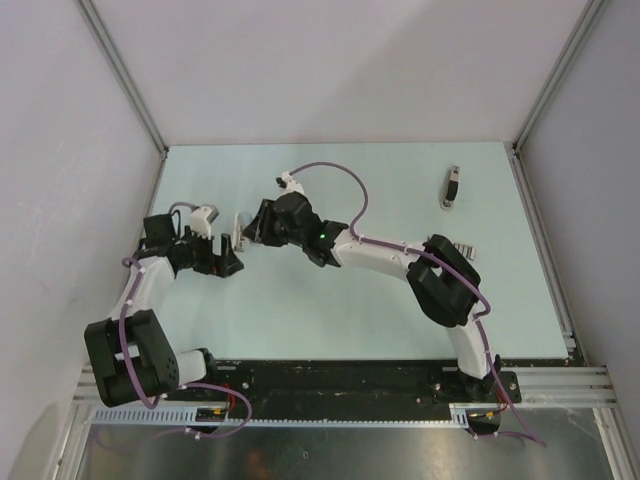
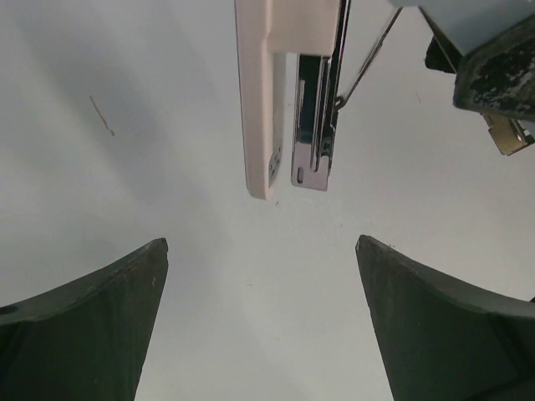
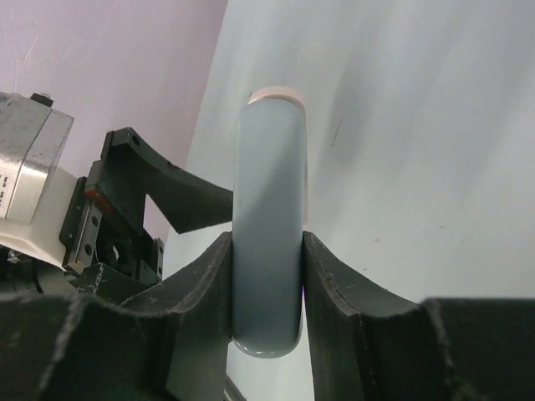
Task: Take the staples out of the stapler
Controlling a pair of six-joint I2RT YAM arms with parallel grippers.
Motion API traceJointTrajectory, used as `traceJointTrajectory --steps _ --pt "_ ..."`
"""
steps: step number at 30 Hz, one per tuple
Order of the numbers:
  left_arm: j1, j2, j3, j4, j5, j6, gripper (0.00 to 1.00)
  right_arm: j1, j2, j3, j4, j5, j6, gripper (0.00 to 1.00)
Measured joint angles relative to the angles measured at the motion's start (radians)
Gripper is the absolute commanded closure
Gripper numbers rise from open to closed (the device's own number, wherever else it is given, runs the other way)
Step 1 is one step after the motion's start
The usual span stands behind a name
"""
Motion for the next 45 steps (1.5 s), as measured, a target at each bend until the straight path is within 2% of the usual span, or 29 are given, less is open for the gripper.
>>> traceJointTrajectory --steps 14,20,29,35,40,45 --pt "0.0 0.019 -0.006 0.0 -0.008 0.324 0.01 -0.041 -0.022 -0.144 0.057 -0.119 0.053 1.0" --pt "0.0 0.018 -0.033 0.003 -0.001 0.395 0.01 -0.046 -0.038 -0.144 0.092 -0.149 0.078 1.0" --pt "-0.001 0.013 -0.045 -0.001 0.028 0.412 0.01 -0.042 -0.052 -0.145 0.156 -0.19 0.122 1.0" --pt "-0.002 0.03 -0.037 0.0 0.034 0.414 0.13 -0.038 -0.053 -0.164 0.175 -0.215 0.142 1.0" --pt "-0.002 0.034 -0.035 0.002 0.036 0.426 0.34 -0.037 -0.053 -0.18 0.181 -0.237 0.158 1.0" --pt "-0.002 0.034 -0.035 0.001 0.046 0.452 0.41 -0.036 -0.053 -0.181 0.196 -0.248 0.173 1.0"
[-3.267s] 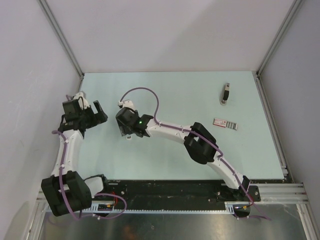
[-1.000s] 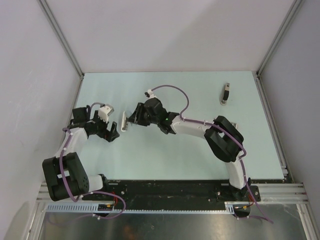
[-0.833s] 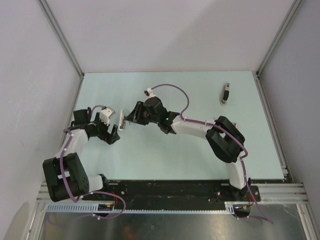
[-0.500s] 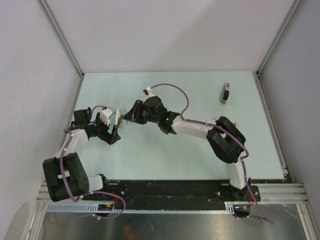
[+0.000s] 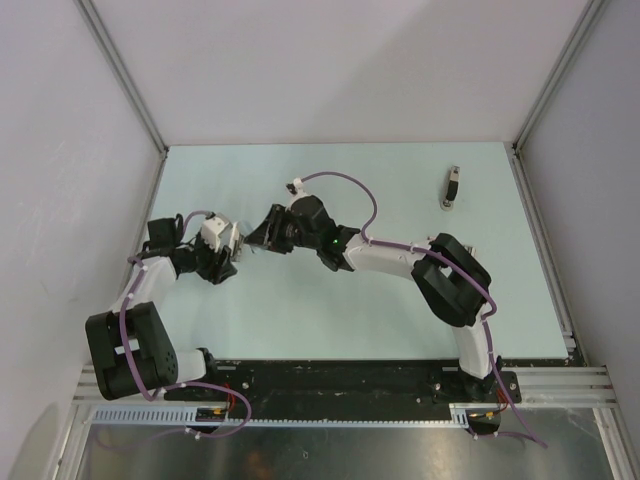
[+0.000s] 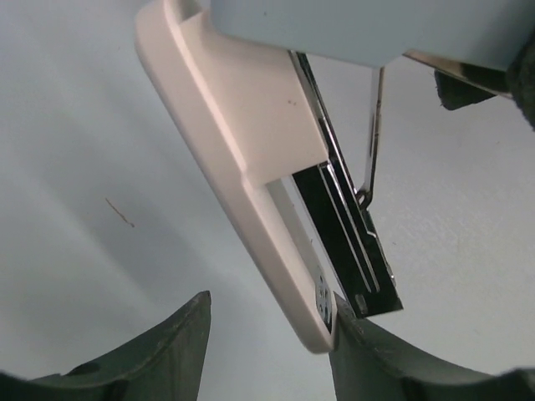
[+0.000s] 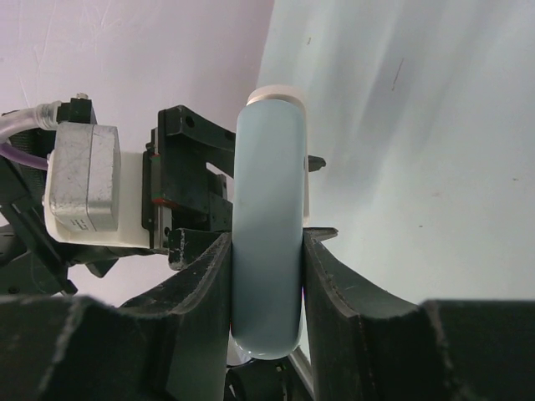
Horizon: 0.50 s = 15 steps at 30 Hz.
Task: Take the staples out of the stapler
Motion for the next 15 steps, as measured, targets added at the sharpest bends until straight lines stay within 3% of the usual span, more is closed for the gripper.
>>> traceJointTrajectory --steps 4,10,15 --pt "0.0 0.0 0.0 0.0 0.005 0.013 0.46 0.0 0.0 0.0 0.014 -0.014 0.014 1.0" --pt "0.0 0.0 0.002 -0.006 0.005 0.019 0.67 0.0 0.0 0.0 0.024 -0.029 0.019 1.0" --pt "0.0 0.0 0.002 -0.007 -0.004 0.042 0.78 0.0 0.0 -0.034 0.028 -0.051 0.019 1.0"
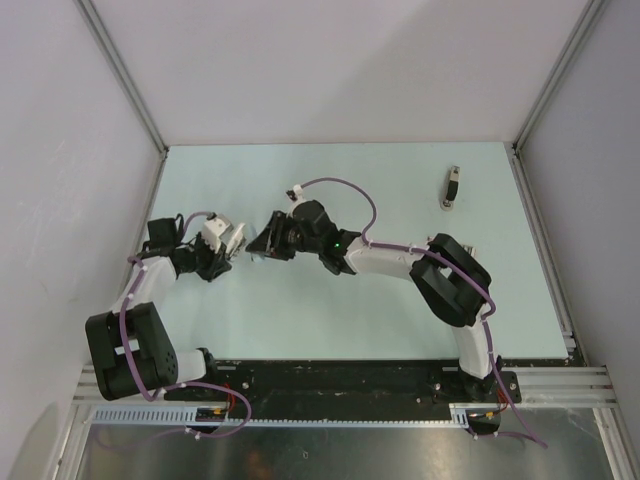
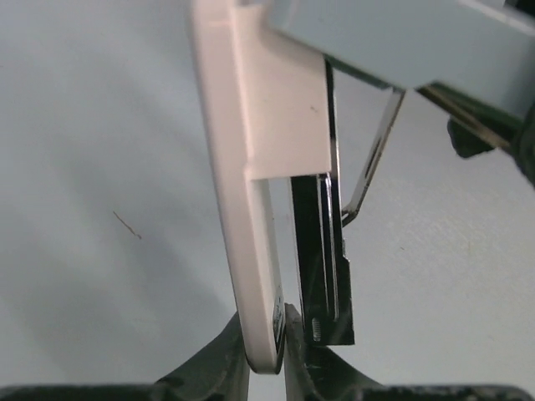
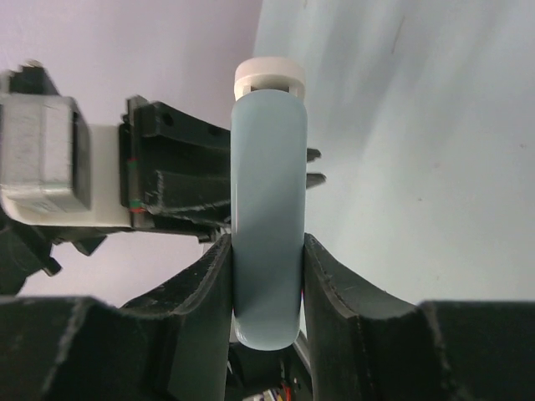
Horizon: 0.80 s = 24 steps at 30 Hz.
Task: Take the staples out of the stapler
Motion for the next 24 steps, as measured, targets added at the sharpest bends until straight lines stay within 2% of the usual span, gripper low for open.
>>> traceJointTrajectory --steps 5,15,24 --pt "-0.003 -0.017 -0.005 0.0 -0.025 0.048 0.86 0.003 0.001 -0.03 0.003 -0.043 -0.005 1.0" --pt "-0.036 -0.087 -0.053 0.019 -0.142 0.196 0.89 -0.005 0.026 -0.032 0.014 -0.156 -0.082 1.0" --pt "-0.113 -0.123 -0.15 0.137 -0.27 0.27 0.92 0.008 0.028 -0.032 -0.073 -0.185 -0.328 1.0"
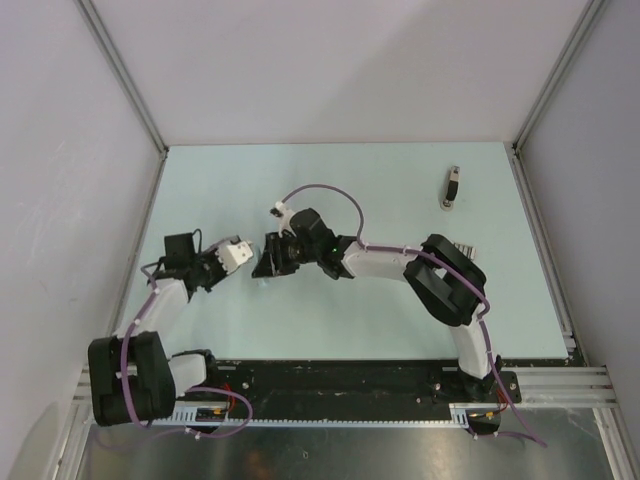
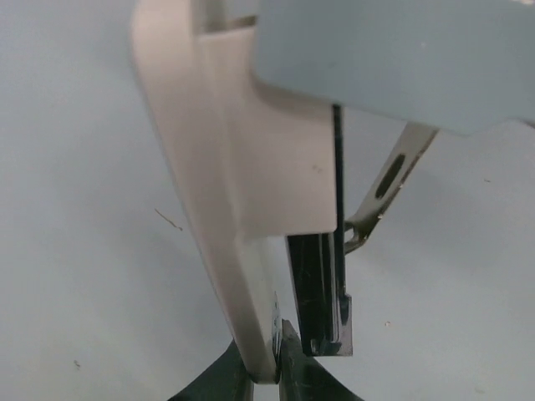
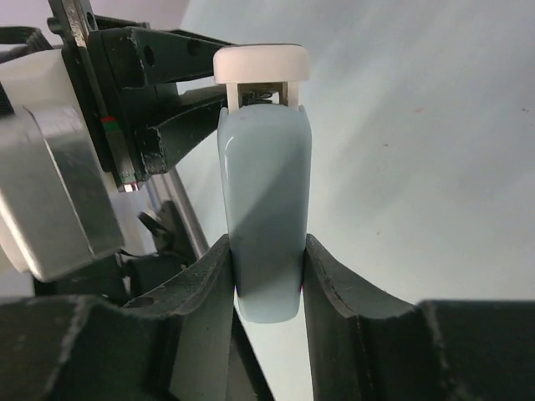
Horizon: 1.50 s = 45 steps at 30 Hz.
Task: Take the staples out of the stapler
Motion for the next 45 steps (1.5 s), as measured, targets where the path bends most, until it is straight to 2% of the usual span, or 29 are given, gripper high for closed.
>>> traceJointTrajectory --steps 5,10,16,19,20,22,24,25,29,34,38,42,45 --pt "-0.068 -0.086 -0.093 0.097 -0.092 0.053 0.92 0.023 0.0 -0.004 -0.044 0.009 -0.114 1.0" --pt "-0.098 -0.116 -0.116 0.196 -0.128 0.092 0.93 0.034 0.0 -0.007 -0.054 0.026 -0.19 1.0" --pt "-0.12 -0.153 -0.192 0.33 -0.159 0.13 0.91 0.035 -0.005 -0.023 -0.054 0.036 -0.254 1.0" --pt "-0.129 -0.156 -0.203 0.354 -0.169 0.13 0.81 0.035 -0.005 -0.029 -0.053 0.039 -0.265 1.0" --pt "-0.133 -0.156 -0.203 0.358 -0.174 0.128 0.73 0.035 -0.006 -0.029 -0.052 0.043 -0.265 1.0" --pt "-0.15 -0.156 -0.203 0.357 -0.184 0.119 0.5 0.033 -0.01 -0.032 -0.046 0.058 -0.258 1.0" --pt "-0.174 -0.156 -0.191 0.32 -0.176 0.1 0.36 0.028 -0.01 -0.032 -0.033 0.095 -0.237 1.0" --pt "-0.183 -0.156 -0.175 0.283 -0.161 0.079 0.33 0.021 -0.01 -0.032 -0.024 0.119 -0.22 1.0" --pt "-0.193 -0.156 -0.082 0.164 -0.085 0.0 0.28 -0.017 -0.01 -0.032 -0.002 0.169 -0.16 1.0" --pt "-0.187 -0.141 0.074 0.042 0.055 -0.179 0.27 -0.06 -0.01 -0.03 -0.003 0.236 -0.126 1.0" --pt "-0.142 -0.1 0.169 -0.011 0.156 -0.354 0.22 -0.056 -0.007 0.013 -0.086 0.301 -0.128 1.0" --pt "-0.061 -0.057 0.261 -0.036 0.222 -0.526 0.09 -0.036 0.071 0.194 -0.224 0.369 -0.152 1.0" --pt "-0.029 -0.054 0.294 -0.037 0.25 -0.616 0.06 -0.022 0.188 0.405 -0.346 0.416 -0.171 1.0"
